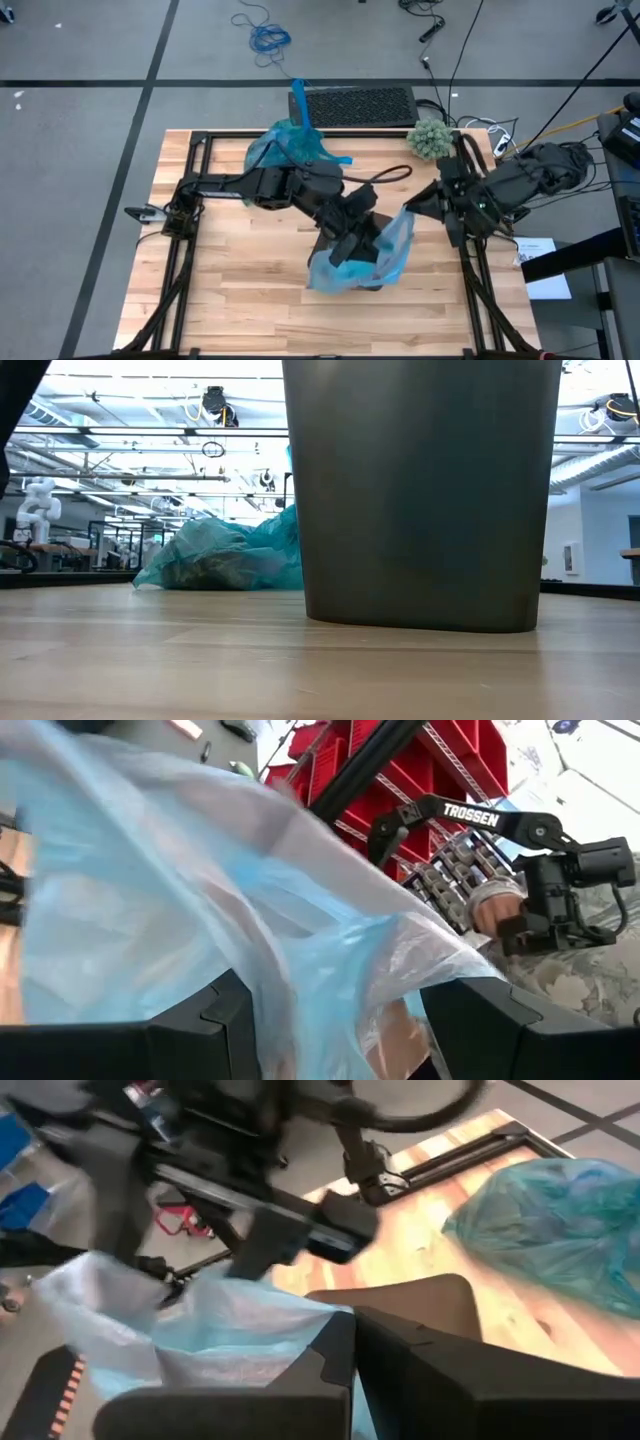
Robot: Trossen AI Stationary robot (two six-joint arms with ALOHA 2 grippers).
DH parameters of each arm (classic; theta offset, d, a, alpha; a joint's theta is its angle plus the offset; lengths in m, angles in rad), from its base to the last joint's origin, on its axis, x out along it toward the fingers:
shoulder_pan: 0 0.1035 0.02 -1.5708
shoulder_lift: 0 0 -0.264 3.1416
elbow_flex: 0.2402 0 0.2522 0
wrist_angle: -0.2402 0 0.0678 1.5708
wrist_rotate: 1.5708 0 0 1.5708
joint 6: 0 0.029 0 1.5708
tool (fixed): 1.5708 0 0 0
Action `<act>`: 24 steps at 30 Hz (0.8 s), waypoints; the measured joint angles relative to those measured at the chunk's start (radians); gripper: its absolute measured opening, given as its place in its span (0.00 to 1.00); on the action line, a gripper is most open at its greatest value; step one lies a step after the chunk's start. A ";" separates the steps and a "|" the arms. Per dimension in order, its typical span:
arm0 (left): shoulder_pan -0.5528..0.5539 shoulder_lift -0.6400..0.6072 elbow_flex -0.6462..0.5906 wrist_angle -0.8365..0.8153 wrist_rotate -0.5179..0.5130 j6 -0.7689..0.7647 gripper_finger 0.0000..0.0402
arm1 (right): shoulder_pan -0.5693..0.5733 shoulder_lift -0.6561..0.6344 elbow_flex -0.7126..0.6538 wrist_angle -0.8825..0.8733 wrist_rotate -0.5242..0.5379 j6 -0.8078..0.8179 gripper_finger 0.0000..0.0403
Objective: Place trash/remove bag and relplace
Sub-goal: Insert the new trash bag into the trash bin
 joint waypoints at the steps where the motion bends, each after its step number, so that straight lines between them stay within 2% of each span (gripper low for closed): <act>1: -0.001 0.000 0.000 -0.001 0.001 0.000 0.57 | -0.002 0.000 0.000 -0.009 -0.001 0.001 0.00; 13: 0.012 -0.011 0.000 0.003 0.030 -0.072 0.57 | -0.003 0.003 0.000 -0.066 -0.009 0.027 0.00; 19: 0.030 -0.032 -0.001 0.201 0.031 -0.054 0.57 | -0.002 0.003 0.000 -0.058 -0.012 0.026 0.00; 24: 0.044 -0.038 -0.002 0.320 0.099 -0.097 0.57 | -0.002 -0.001 0.002 -0.050 -0.029 0.001 0.00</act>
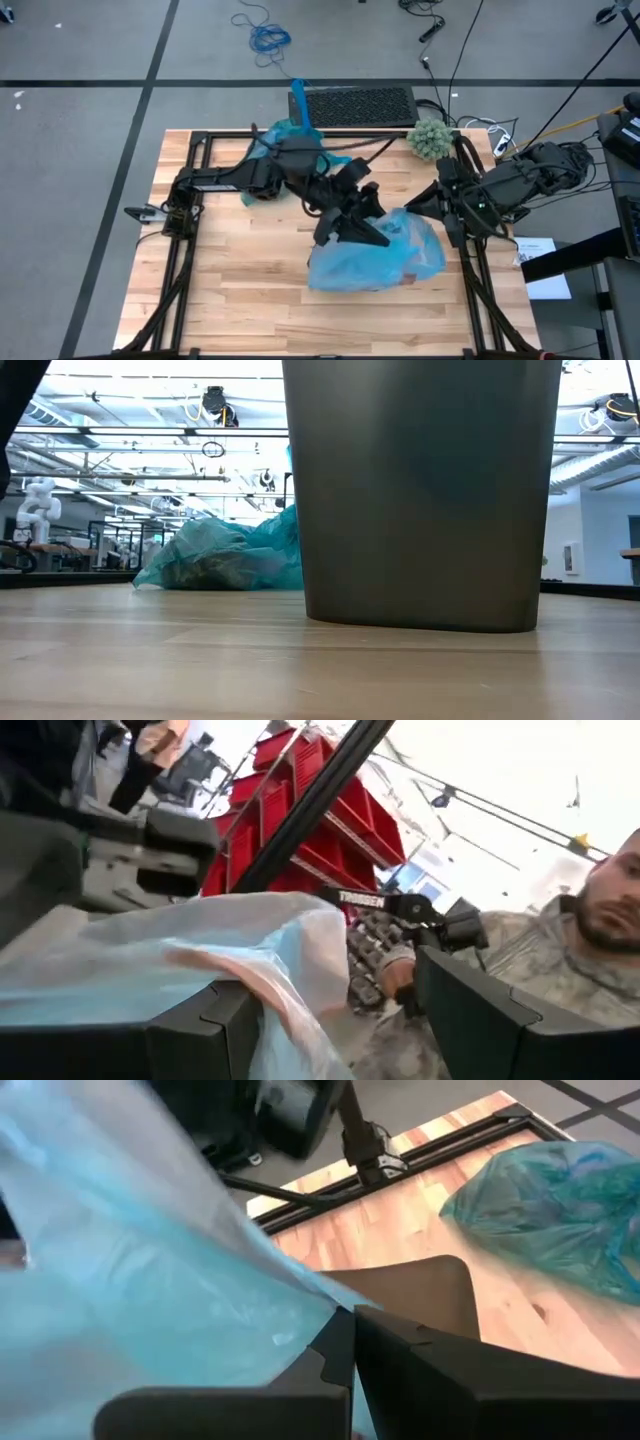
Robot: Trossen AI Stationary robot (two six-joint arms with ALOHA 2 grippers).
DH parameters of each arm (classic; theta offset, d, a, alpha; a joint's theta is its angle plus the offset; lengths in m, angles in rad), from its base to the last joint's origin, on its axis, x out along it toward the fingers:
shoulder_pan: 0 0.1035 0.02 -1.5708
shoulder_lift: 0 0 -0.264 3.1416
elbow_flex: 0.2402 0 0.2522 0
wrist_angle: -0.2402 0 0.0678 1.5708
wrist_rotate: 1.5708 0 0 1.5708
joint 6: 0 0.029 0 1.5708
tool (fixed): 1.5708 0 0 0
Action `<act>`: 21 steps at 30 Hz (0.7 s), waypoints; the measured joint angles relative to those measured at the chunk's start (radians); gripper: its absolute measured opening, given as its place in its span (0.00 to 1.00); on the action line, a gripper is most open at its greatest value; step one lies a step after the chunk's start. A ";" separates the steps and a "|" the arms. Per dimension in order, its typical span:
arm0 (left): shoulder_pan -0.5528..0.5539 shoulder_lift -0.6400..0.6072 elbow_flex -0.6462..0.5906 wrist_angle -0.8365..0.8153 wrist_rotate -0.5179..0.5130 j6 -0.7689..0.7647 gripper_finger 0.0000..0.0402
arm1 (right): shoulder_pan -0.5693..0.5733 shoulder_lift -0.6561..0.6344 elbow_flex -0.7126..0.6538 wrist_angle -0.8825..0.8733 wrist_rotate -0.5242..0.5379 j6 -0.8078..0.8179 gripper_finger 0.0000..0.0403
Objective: Place trash/remove bag and relplace
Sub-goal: Insert the new trash bag into the trash bin
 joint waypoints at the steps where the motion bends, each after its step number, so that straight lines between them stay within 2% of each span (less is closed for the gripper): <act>1: 0.006 -0.003 0.000 -0.005 0.011 0.005 0.57 | 0.000 0.000 0.000 -0.002 -0.006 -0.003 0.00; 5: 0.016 -0.010 0.001 -0.091 0.049 0.071 0.57 | -0.001 0.001 0.000 -0.014 -0.006 -0.025 0.00; 9: 0.020 -0.013 0.002 -0.282 0.044 0.114 0.51 | -0.001 0.002 0.000 -0.027 0.000 -0.040 0.00; 13: 0.025 -0.012 0.002 -0.457 0.011 0.177 0.36 | -0.001 0.002 0.000 -0.027 0.001 -0.060 0.00; 18: 0.033 -0.012 0.002 -0.583 -0.042 0.229 0.08 | -0.001 0.002 0.000 -0.048 0.023 -0.079 0.00; 21: 0.046 -0.012 0.002 -0.645 -0.089 0.236 0.02 | -0.001 0.002 0.000 -0.071 0.024 -0.079 0.00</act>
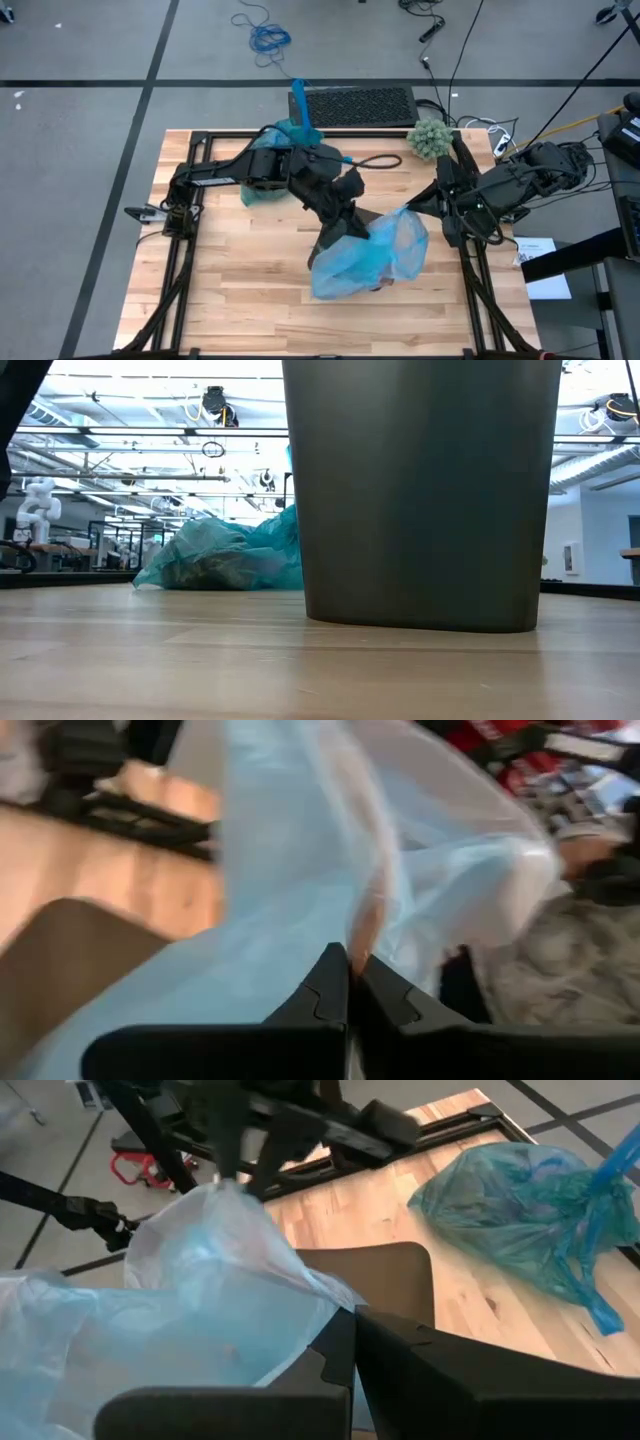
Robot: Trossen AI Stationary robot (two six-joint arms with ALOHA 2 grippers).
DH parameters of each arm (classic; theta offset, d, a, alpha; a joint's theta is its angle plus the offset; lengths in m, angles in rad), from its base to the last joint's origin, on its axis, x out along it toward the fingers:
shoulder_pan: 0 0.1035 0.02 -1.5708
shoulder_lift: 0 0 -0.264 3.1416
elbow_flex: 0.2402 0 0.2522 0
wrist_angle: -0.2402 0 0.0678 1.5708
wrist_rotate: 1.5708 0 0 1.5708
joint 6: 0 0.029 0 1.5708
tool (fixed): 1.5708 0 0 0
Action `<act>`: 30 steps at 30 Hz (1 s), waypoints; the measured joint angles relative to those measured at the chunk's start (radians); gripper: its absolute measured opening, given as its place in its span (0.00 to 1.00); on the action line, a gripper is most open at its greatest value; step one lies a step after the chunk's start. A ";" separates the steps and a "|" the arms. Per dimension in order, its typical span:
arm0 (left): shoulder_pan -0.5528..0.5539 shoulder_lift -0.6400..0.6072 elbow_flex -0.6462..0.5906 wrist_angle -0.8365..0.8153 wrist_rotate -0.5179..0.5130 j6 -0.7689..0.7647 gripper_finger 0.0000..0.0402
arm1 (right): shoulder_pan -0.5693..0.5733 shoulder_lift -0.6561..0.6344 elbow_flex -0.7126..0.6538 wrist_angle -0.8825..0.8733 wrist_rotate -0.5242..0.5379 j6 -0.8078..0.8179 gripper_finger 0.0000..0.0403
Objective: Place trash/remove bag and relplace
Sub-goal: Insert the new trash bag into the trash bin
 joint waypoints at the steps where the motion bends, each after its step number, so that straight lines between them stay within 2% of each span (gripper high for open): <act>1: 0.003 0.000 0.000 -0.023 -0.015 0.002 0.02 | 0.000 0.000 0.000 -0.003 0.000 0.000 0.00; 8: 0.009 -0.012 0.000 -0.152 -0.104 0.027 0.00 | 0.000 0.008 0.000 -0.004 0.001 0.000 0.00; 12: 0.010 -0.064 0.000 -0.229 -0.212 0.029 0.00 | 0.000 0.028 -0.001 -0.025 0.008 0.000 0.00; 17: 0.004 -0.117 0.000 -0.362 -0.393 0.013 0.00 | 0.000 0.070 -0.002 -0.207 0.123 0.045 0.00; 21: -0.021 -0.118 -0.009 -0.454 -0.494 -0.016 0.00 | 0.000 0.103 -0.004 -0.301 0.192 0.094 0.00; 30: -0.051 -0.115 -0.161 -0.411 -0.593 -0.024 0.00 | 0.001 0.101 -0.147 -0.245 0.205 0.242 0.00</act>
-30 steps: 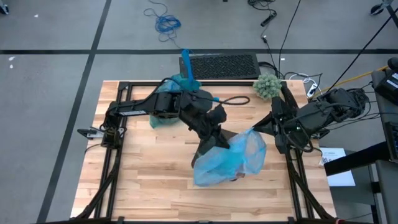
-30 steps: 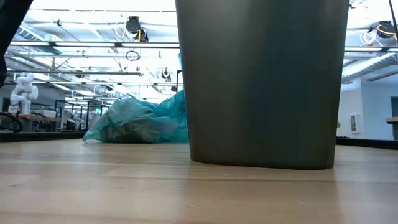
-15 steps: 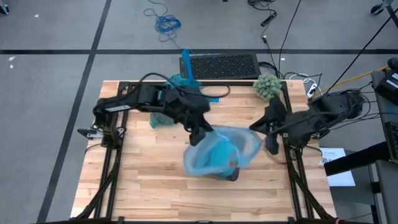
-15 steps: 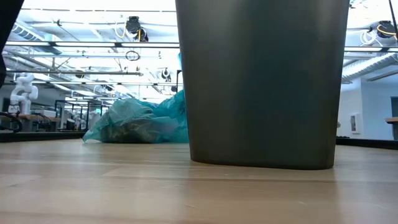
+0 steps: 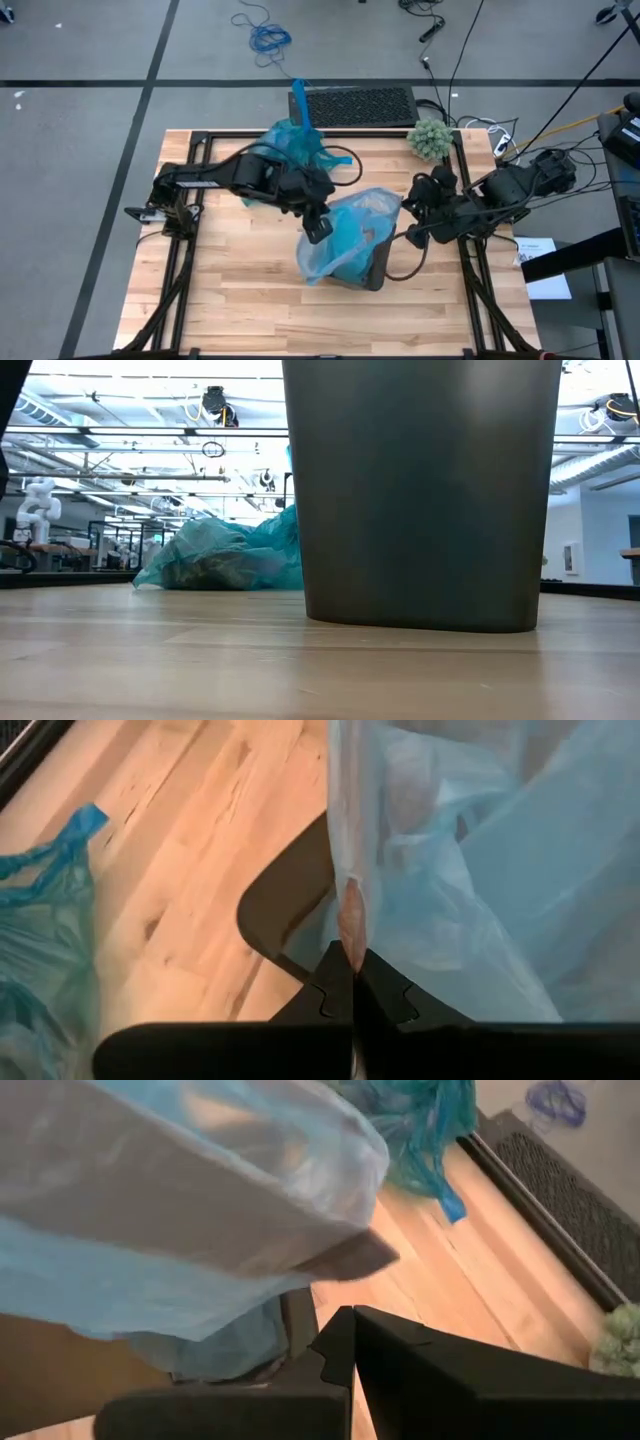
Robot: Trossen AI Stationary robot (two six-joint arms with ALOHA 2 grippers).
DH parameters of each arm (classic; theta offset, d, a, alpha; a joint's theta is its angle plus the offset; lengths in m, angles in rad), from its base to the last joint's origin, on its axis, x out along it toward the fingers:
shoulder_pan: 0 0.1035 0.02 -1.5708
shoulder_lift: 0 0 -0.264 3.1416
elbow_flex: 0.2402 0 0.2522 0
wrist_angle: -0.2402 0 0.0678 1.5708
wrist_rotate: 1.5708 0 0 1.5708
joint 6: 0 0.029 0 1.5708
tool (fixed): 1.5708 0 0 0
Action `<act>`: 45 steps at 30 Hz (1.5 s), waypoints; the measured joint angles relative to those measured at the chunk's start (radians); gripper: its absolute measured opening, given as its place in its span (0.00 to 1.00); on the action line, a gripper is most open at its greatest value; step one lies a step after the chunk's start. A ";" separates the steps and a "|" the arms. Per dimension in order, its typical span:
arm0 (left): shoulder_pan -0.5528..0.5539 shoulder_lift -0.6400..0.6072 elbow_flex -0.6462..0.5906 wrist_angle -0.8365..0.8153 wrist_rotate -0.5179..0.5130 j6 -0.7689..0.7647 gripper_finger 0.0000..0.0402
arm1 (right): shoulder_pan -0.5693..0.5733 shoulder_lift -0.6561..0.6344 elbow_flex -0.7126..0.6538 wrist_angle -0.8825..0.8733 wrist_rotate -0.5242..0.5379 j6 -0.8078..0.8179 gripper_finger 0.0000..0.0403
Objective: Place trash/remove bag and relplace
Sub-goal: Insert the new trash bag into the trash bin
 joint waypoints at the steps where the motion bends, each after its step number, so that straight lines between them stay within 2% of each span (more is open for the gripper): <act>1: 0.000 0.000 -0.005 0.005 -0.001 0.008 0.00 | 0.001 -0.001 -0.003 0.000 -0.002 0.011 0.00; 6: 0.000 0.000 -0.047 0.033 -0.001 0.030 0.00 | 0.031 -0.049 0.003 0.030 -0.007 0.028 0.00; 12: 0.001 -0.001 -0.058 0.026 -0.001 0.046 0.00 | 0.046 -0.116 0.075 0.161 -0.104 -0.001 0.03; 15: 0.001 -0.001 -0.058 0.026 -0.001 0.052 0.00 | 0.046 -0.123 0.123 0.238 -0.160 -0.128 0.13; 20: 0.003 -0.001 -0.058 0.026 0.002 0.069 0.00 | 0.031 -0.095 0.153 0.320 -0.196 -0.368 0.37; 23: 0.003 -0.001 -0.058 0.032 0.004 0.069 0.00 | -0.016 -0.062 0.152 0.331 -0.218 -0.437 0.49; 27: 0.003 -0.001 -0.058 0.081 0.024 0.077 0.00 | -0.082 -0.031 0.152 0.341 -0.285 -0.472 0.55; 29: 0.003 -0.001 -0.058 0.117 0.030 0.088 0.00 | -0.109 -0.017 0.152 0.332 -0.348 -0.473 0.53; 31: 0.003 -0.001 -0.058 0.153 0.032 0.096 0.00 | -0.121 -0.005 0.151 0.315 -0.397 -0.471 0.46; 37: 0.011 -0.001 -0.058 0.196 0.032 0.120 0.00 | -0.078 -0.008 0.151 0.281 -0.425 -0.463 0.05; 45: 0.064 -0.001 -0.058 0.178 0.031 0.138 0.00 | 0.030 0.000 0.150 0.254 -0.481 -0.409 0.00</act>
